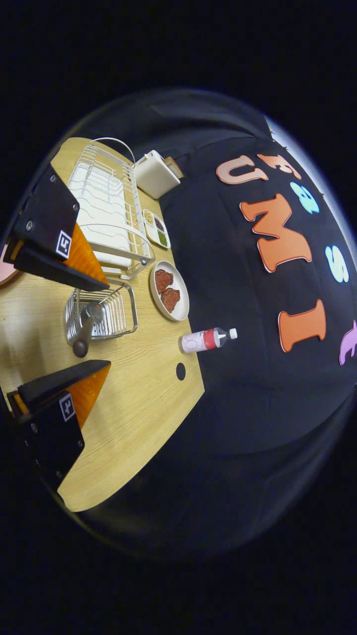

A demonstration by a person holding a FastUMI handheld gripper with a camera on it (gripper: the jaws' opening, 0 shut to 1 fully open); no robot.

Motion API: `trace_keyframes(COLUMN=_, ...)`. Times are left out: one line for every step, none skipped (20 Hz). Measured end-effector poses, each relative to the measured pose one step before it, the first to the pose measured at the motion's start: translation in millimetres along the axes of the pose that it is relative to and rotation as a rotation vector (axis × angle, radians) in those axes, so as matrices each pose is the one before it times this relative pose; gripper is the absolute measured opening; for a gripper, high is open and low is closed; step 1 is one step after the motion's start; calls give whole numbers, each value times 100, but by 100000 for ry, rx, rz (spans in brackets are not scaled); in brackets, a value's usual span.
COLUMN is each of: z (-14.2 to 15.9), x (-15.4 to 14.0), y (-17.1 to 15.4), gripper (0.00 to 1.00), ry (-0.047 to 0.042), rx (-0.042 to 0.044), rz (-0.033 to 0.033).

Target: Take the plate from the dish rack, then take the spoon from the basket and place it into the plate.

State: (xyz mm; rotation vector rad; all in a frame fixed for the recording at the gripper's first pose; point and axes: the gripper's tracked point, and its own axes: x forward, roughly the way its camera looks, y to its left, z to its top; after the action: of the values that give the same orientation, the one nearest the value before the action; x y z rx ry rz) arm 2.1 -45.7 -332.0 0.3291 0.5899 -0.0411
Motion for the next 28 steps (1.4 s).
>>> trace_keyframes(z=281, x=556, y=101, gripper=82, ry=-2310, rx=304, rz=813)
trace_keyframes(z=202, x=652, y=162, gripper=78, ry=-1670, rx=-566, rz=300)
trace_keyframes(z=47, x=626, y=19, gripper=75, ry=-527, rx=-1279, rz=-94)
trace_keyframes(z=-368, x=636, y=12, gripper=71, ry=680, rx=-1409, rz=-467)
trace_keyframes(z=-350, x=583, y=-67, gripper=68, ry=1253, rx=-1115, rz=-388)
trace_keyframes(z=17, x=335, y=48, gripper=61, ry=512, rx=-650, rz=-166)
trace_keyframes(z=279, x=229, y=-27, gripper=56, ry=-681, rx=-929, rz=-725)
trace_keyframes(z=344, x=284, y=-333, gripper=45, ry=-711, rx=-1718, rz=-1522)
trace_keyframes(z=165, x=-15, y=-190, gripper=40, ry=301, rx=-1679, rz=-937)
trace_keyframes(z=-116, x=69, y=-8, gripper=30, ry=1848, rx=-559, rz=-855)
trace_keyframes(z=35, x=131, y=-137, gripper=29, ry=1489, rx=-839, rz=-864)
trace_keyframes(z=218, x=-251, y=-123, gripper=26, ry=890, rx=-1098, rz=-847)
trace_keyframes(z=631, x=85, y=68, gripper=23, ry=-1380, rx=-1055, rz=-843)
trace_keyframes(z=484, x=-102, y=186, gripper=21, ry=-776, rx=-1024, rz=253)
trace_keyframes(z=552, x=-31, y=209, gripper=21, ry=-883, rx=-1155, rz=6)
trace_keyframes(z=476, x=-169, y=338, gripper=21, ry=-1170, rx=-1031, rz=348)
trace_keyframes(z=492, x=-48, y=380, gripper=20, ry=-929, rx=-1692, rz=683)
trace_keyframes(z=517, x=-183, y=412, gripper=20, ry=-1040, rx=-1644, rz=827)
trace_keyframes(z=501, x=-159, y=375, gripper=20, ry=-682, rx=-1899, rz=886)
trace_keyframes(z=269, x=86, y=411, gripper=20, ry=-491, rx=-2192, rz=526)
trace_keyframes(z=406, x=-160, y=183, gripper=19, ry=-153, rx=-1778, rz=368)
trace_keyframes(z=487, x=-190, y=284, gripper=19, ry=-470, rx=-957, rz=439)
trace_keyframes(z=689, x=-205, y=289, gripper=19, ry=-772, rx=-480, rz=926)
trace_keyframes(z=587, x=-162, y=345, gripper=19, ry=-717, rx=-199, rz=743)
trace_keyframes(z=639, x=-309, y=101, gripper=19, ry=-364, rx=-489, rz=235)
trace_keyframes(z=776, x=-358, y=83, gripper=19, ry=-892, rx=-842, rz=176)
trace_keyframes(z=832, x=-334, y=12, gripper=19, ry=-1002, rx=-682, rz=116)
trace_keyframes(z=714, x=-427, y=172, gripper=19, ry=-807, rx=-197, rz=528)
